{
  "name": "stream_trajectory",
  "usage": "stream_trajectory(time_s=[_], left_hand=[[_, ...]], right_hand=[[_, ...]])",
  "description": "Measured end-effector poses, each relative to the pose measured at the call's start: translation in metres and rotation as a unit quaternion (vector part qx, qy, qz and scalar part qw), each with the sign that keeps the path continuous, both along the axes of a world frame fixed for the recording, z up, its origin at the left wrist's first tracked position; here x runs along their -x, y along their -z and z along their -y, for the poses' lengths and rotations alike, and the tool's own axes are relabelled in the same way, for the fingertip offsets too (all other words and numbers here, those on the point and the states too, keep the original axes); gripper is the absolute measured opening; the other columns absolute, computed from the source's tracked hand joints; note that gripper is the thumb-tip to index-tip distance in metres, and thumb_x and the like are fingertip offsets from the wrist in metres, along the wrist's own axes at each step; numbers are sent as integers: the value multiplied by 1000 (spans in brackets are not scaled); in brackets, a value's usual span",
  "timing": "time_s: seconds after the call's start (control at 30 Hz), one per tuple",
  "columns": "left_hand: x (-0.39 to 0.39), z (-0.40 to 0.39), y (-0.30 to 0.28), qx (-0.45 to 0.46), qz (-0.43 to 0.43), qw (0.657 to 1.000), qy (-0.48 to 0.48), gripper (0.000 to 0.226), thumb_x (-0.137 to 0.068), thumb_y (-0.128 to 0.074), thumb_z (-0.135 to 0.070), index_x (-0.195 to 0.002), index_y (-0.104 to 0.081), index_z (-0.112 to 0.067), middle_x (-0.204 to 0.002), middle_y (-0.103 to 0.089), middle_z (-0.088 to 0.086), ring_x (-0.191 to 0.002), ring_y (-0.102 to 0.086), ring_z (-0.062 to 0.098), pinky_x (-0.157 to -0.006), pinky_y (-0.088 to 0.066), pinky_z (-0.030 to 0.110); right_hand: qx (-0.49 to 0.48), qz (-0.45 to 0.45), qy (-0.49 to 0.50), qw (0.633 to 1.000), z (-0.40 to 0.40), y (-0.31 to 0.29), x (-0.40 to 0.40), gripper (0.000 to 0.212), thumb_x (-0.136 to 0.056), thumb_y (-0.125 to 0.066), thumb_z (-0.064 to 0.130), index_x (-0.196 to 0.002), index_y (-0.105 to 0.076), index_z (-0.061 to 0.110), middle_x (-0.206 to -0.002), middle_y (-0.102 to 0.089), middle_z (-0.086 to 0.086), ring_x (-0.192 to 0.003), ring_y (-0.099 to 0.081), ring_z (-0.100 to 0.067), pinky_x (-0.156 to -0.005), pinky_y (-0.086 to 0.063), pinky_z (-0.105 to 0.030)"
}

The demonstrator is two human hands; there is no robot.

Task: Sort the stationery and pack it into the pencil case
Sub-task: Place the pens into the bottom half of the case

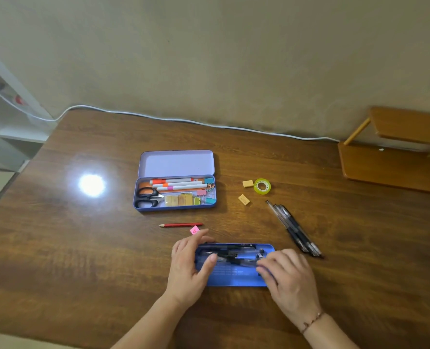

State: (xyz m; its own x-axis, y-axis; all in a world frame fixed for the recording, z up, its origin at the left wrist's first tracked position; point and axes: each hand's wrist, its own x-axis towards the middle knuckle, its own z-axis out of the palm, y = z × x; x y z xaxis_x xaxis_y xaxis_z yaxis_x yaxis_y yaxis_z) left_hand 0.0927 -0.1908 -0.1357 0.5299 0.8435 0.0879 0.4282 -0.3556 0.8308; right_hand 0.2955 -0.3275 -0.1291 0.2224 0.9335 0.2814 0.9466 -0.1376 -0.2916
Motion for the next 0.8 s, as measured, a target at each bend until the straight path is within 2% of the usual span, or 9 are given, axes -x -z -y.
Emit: stream_trajectory(time_s=[0.1, 0.17, 0.23, 0.3, 0.4, 0.5, 0.6, 0.7, 0.8], left_hand=[[-2, -2, 0, -33, -42, 999, 13, 48, -77, -65, -58, -120, -57, -37, -113, -59, -27, -114, -46, 0, -99, -33, 25], [-2, -3, 3, -73, -78, 994, 36, 45, -73, -72, -50, -114, -63, -35, -114, -59, -26, -114, -46, -1, -100, -34, 30], [-2, -3, 6, -91, -98, 990, 51, 38, -73, -72, -45, -109, -65, -36, -116, -59, -24, -114, -48, 4, -101, -34, 35], [-2, -4, 10, -92, -103, 989, 44, 31, -76, -69, -41, -106, -67, -35, -115, -60, -22, -113, -49, 6, -102, -34, 36], [-3, -2, 11, -99, -95, 990, 30, 24, -80, -65, -37, -103, -68, -33, -113, -61, -22, -111, -50, 6, -101, -35, 35], [-4, -2, 6, -96, -79, 992, 24, 25, -83, -62, -40, -107, -66, -34, -112, -61, -23, -111, -48, 2, -100, -36, 37], [-2, -1, 2, -61, -64, 996, 28, 39, -86, -56, -48, -123, -57, -34, -116, -58, -24, -115, -46, 2, -102, -34, 35], [-1, 1, 2, -21, -28, 999, 11, 50, -91, -46, -58, -134, -46, -33, -120, -56, -24, -116, -49, 7, -101, -32, 28], [-2, 1, 2, -38, -22, 999, 13, 47, -92, -44, -60, -129, -52, -33, -118, -57, -24, -115, -49, 4, -99, -33, 28]], right_hand=[[39, 17, -27, 999, -6, 3, 12, 15, -85, -57, 41, -87, -68, 31, -86, -60, 16, -84, -54, -13, -69, -43, -29], [25, 0, -9, 1000, -9, 3, 12, 18, -83, -60, 44, -90, -69, 30, -87, -62, 15, -84, -54, -12, -70, -43, -28], [2, -23, 75, 997, -11, 2, 1, 25, -84, -58, 44, -94, -71, 24, -91, -65, 10, -86, -55, -15, -72, -44, -29], [3, -36, 208, 978, -10, -2, -19, 27, -85, -58, 39, -97, -71, 20, -96, -67, 3, -86, -55, -21, -71, -45, -31], [58, -20, 315, 947, -6, -5, -42, 24, -80, -71, 33, -98, -71, 18, -97, -66, -2, -84, -54, -26, -64, -42, -32], [98, 29, 299, 949, -4, -6, -46, 21, -78, -72, 32, -95, -72, 19, -93, -66, 0, -83, -52, -25, -66, -39, -33], [59, 24, 273, 960, -5, -9, -43, 18, -87, -62, 33, -92, -73, 20, -91, -66, 3, -86, -51, -22, -69, -39, -33], [-16, 3, 130, 991, -2, -9, -24, 28, -89, -50, 36, -89, -73, 20, -87, -65, 6, -85, -50, -17, -72, -37, -30], [-16, 3, 18, 1000, 0, -4, -1, 21, -89, -54, 36, -88, -72, 24, -87, -64, 11, -86, -52, -15, -72, -37, -27]])
